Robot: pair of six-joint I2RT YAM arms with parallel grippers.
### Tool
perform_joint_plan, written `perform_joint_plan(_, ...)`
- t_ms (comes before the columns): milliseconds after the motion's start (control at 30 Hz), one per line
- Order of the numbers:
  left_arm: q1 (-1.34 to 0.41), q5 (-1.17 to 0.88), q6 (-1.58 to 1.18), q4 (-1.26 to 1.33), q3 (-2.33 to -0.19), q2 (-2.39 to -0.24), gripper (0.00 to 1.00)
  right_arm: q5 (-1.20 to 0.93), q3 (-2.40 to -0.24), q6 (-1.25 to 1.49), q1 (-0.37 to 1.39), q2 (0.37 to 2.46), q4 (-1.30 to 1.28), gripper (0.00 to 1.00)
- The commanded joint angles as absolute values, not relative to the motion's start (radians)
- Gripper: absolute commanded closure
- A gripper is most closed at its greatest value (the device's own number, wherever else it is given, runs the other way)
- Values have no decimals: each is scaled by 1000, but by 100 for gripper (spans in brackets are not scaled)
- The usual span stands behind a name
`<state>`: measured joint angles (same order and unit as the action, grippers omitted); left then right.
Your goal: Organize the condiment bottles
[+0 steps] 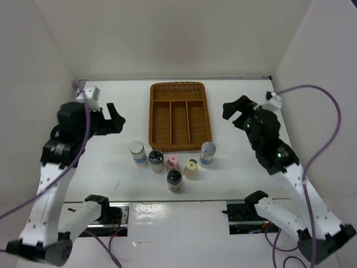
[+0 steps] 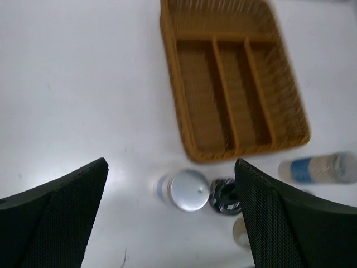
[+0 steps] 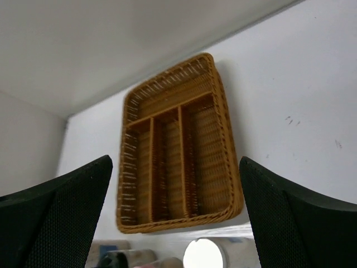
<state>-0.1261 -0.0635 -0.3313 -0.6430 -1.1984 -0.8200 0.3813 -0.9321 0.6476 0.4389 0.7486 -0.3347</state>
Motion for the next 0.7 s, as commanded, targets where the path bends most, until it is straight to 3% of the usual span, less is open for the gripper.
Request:
perform_joint_plan(0, -129, -161, -284, -807, -1200, -960, 0, 391, -1080, 502, 446, 920, -463, 2)
perform_joint_plan(100, -153, -173, -261, -853, -1209, -1067, 0, 365, -1135, 491, 446, 1012, -517, 2)
perform_joint_plan(367, -261, -104, -290, -891, -1227, -1164, 0, 280, -1079, 511, 446, 1022, -565, 2)
perform_joint_plan(667, -448, 141, -385, -913, -1227, -1296, 0, 259, -1049, 531, 456, 1075, -543, 2)
